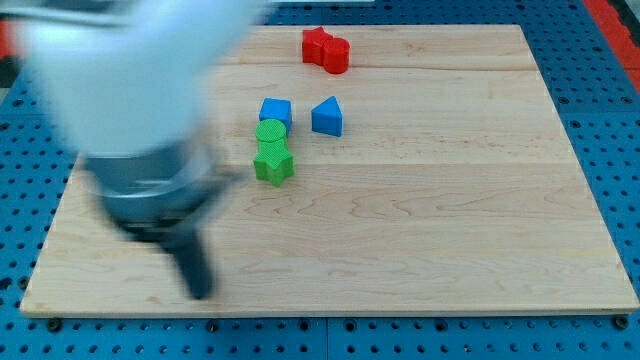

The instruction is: Move the yellow hexagon closer to the green star

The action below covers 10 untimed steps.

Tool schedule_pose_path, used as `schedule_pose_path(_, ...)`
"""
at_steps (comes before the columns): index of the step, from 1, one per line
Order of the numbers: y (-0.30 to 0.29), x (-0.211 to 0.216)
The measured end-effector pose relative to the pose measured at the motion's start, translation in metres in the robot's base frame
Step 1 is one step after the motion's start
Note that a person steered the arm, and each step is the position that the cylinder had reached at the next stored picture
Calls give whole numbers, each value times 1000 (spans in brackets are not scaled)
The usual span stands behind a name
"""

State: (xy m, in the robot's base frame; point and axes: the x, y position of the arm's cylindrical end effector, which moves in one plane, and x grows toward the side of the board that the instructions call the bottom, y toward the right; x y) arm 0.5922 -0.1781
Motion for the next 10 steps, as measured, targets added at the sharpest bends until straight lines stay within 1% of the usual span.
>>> schedule_pose_path(1,-96,-58)
schedule_pose_path(2,-121,-152)
schedule_pose_path(3,-87,-232)
schedule_pose_path(4,-42,-267)
schedule_pose_path(5,-15,-266)
schedule_pose_path(6,5,-240)
schedule_pose_path(7,26,-201)
schedule_pose_path(8,6,-163)
schedule_pose_path(9,18,-145)
schedule_pose_path(10,-7,-145)
